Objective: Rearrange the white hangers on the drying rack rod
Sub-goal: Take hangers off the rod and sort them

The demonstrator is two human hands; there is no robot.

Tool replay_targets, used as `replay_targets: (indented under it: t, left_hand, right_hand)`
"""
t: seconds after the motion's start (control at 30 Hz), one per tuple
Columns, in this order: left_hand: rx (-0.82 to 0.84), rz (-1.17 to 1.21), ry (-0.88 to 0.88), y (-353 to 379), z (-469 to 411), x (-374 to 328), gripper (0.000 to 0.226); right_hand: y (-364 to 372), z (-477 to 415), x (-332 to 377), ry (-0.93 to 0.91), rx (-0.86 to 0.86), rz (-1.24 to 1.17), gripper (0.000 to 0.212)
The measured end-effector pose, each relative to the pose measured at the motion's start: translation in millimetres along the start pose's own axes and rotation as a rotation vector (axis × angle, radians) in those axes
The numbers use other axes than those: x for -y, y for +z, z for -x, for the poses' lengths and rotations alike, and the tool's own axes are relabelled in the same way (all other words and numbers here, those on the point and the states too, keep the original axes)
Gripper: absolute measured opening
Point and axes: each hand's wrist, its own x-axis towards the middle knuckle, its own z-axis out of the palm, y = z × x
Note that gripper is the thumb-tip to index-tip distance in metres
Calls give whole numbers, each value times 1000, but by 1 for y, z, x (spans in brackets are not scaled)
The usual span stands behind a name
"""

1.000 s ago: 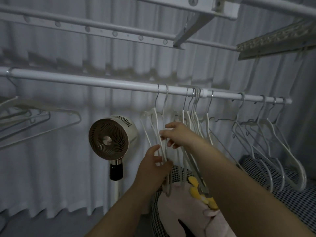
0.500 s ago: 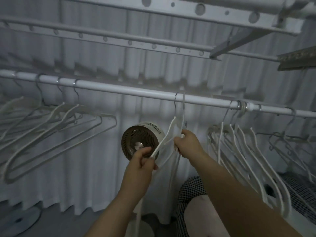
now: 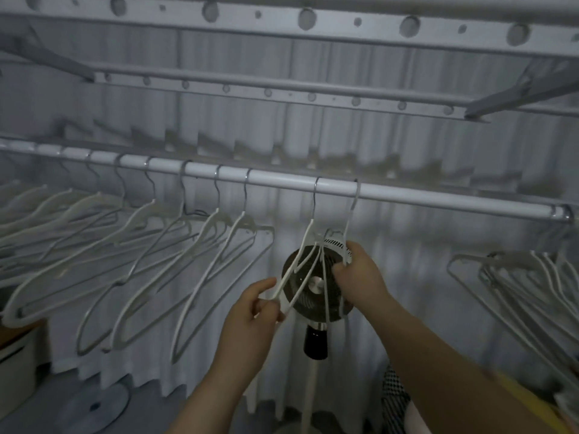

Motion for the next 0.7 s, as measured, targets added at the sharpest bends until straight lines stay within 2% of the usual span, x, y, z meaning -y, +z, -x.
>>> replay_targets:
  t: [0.3, 0.7]
  left_hand:
    - [0, -50, 43, -34, -11, 13, 35]
    - [55, -44, 40, -42, -13, 22, 26]
  right_hand:
    - [44, 1, 25, -30, 9, -9, 39]
    - [62, 3, 37, -69, 5, 69, 48]
